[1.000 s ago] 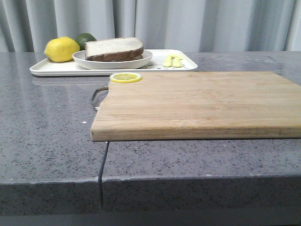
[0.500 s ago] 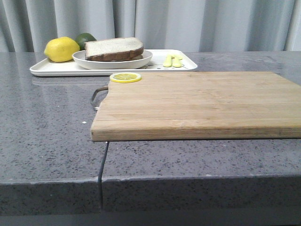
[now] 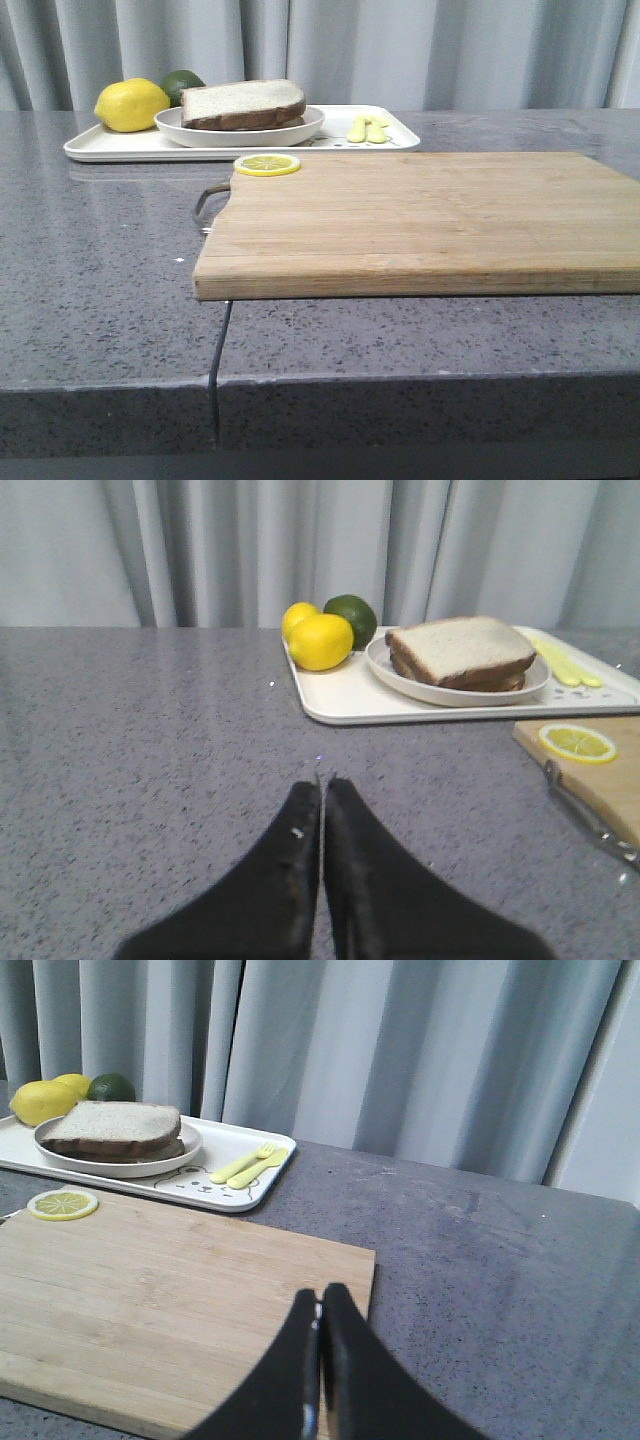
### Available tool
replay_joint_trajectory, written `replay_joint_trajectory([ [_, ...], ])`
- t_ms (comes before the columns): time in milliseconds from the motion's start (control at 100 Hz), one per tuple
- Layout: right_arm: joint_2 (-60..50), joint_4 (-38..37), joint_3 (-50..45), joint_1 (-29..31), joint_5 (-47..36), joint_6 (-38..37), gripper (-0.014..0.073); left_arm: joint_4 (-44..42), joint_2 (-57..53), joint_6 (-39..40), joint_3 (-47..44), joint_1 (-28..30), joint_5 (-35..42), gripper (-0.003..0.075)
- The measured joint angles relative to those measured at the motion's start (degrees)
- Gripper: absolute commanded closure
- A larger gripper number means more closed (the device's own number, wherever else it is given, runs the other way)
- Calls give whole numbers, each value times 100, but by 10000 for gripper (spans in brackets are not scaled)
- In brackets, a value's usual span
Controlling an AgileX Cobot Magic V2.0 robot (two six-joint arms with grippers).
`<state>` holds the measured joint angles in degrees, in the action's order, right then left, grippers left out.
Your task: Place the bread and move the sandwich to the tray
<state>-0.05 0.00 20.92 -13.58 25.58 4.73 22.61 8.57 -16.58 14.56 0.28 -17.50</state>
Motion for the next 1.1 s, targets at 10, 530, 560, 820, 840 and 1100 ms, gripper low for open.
replay_joint_trajectory([
  [10, 0, -30, 0, 0, 0, 0, 661, -62, 0, 92, -18, 0, 0, 739],
  [530, 0, 0, 0, 0, 0, 0, 661, -2367, -819, 2306, -981, 0, 269, 739],
  [560, 0, 0, 0, 0, 0, 0, 661, -2367, -864, 2306, -1043, 0, 269, 739],
  [820, 0, 0, 0, 0, 0, 0, 661, -2485, -883, 2309, -1462, 0, 348, 739],
  [840, 0, 0, 0, 0, 0, 0, 661, -2486, -883, 2319, -1462, 0, 374, 739],
  [1100, 0, -30, 0, 0, 0, 0, 661, -2673, -883, 2319, -1462, 0, 480, 739],
])
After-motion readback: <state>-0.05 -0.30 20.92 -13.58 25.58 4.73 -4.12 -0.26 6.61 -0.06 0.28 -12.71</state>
